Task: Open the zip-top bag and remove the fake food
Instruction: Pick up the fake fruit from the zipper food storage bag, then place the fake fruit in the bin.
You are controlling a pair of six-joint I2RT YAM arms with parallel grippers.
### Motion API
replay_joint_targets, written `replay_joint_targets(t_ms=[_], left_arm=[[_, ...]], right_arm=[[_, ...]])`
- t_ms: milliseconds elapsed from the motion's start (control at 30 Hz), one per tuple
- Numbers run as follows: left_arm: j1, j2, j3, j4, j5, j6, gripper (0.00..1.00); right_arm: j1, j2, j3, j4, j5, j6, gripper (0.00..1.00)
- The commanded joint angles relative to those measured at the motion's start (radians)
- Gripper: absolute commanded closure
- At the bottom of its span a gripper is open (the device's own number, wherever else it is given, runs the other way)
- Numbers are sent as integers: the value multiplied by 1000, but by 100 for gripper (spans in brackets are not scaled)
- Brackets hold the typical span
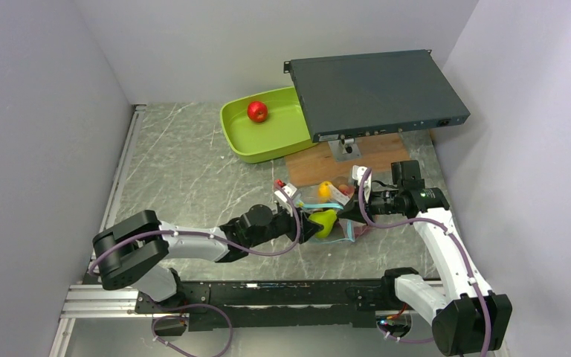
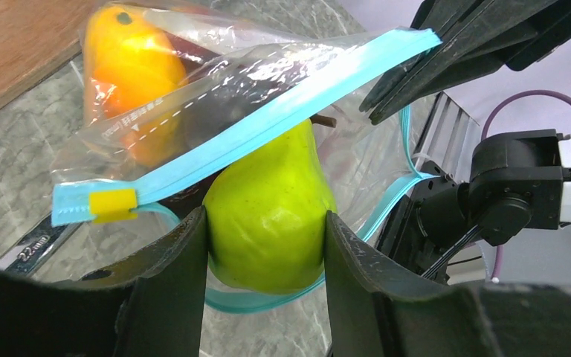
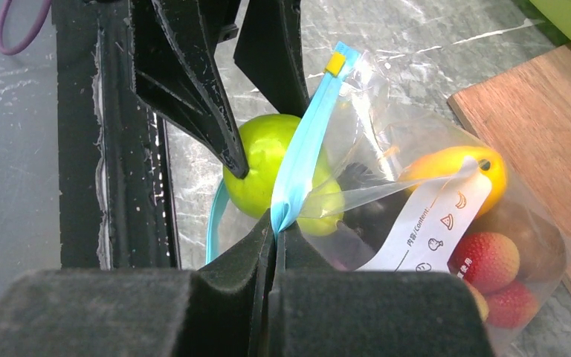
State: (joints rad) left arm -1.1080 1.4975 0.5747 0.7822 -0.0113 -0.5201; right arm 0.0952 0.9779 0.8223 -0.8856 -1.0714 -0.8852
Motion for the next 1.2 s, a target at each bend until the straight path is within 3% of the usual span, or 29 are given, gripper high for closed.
replay_joint_targets(t_ms=[0,500,800,1167], left_arm=[[16,-54,-22,49,50,40,100],[58,-305,-126,-52,181,258,100],[220,-452,-152,-174,219,257,100],[396,-539,-115,-271,15,219,100]], right_arm=[[2,-6,-2,27,-3,0,100],[3,-5,1,17,-5,-12,100],[2,-1,3,14,-5,-17,100],[3,3,1,14,-5,-19,100]])
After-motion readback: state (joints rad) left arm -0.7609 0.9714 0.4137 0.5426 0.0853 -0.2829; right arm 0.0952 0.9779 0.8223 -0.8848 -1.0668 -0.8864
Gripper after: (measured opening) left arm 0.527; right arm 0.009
